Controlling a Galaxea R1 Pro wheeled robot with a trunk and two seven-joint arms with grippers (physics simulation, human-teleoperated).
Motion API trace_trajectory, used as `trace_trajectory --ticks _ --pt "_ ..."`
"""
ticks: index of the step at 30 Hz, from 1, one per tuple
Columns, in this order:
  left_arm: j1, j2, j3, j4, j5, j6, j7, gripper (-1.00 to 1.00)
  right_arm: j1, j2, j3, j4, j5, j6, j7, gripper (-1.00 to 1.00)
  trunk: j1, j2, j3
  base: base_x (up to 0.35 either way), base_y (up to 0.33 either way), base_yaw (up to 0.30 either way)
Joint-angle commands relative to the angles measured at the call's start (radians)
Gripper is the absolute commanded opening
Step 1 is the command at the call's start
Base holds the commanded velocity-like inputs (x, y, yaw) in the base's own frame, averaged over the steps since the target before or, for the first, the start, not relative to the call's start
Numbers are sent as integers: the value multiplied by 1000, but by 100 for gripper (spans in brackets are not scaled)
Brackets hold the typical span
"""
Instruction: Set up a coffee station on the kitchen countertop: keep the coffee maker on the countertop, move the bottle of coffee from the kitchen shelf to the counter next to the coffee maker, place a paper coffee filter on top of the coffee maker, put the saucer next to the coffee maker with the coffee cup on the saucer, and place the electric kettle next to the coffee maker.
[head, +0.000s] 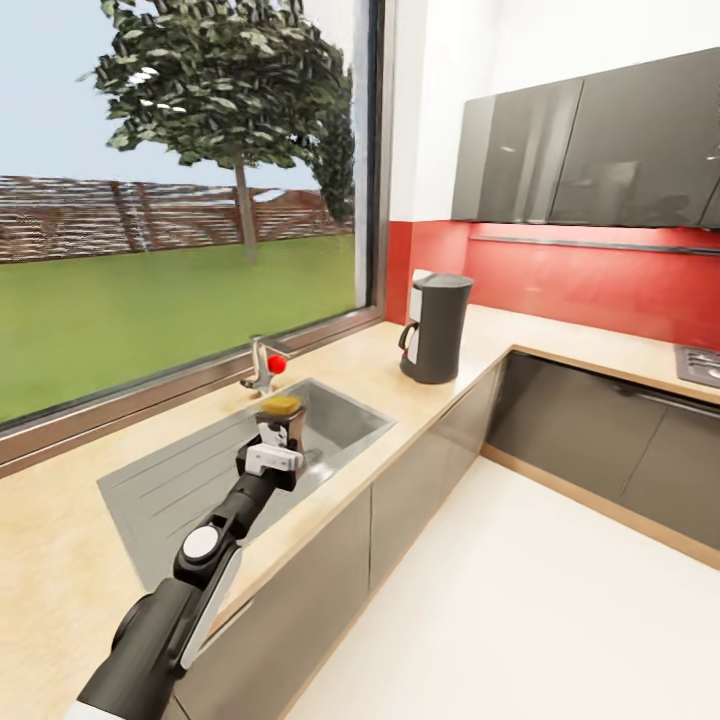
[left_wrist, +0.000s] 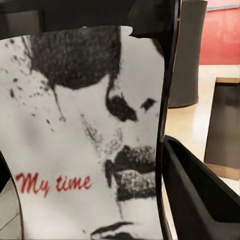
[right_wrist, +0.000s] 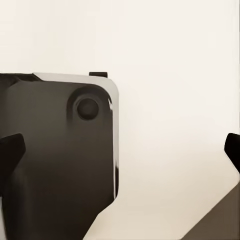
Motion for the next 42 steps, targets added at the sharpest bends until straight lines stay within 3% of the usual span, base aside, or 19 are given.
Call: trace_trajectory --ticks 1,10,23,42 --pt "-1 0 0 -2 1 6 -2 -100 0 1 -8 -2 8 -3 0 100 1 -2 -2 152 -235 -1" --pt "2 4 0 7 2 4 -3 -100 0 1 -8 -7 7 -3 1 100 1 -2 -2 47 -262 0" --pt "15 7 5 123 3 -50 -2 -100 0 5 -9 -19 6 -3 -1 100 1 -2 4 77 -263 -51" --pt "26 9 8 77 3 -56 -2 -100 0 5 -10 -21 6 -3 -1 100 1 -2 4 275 -142 -1"
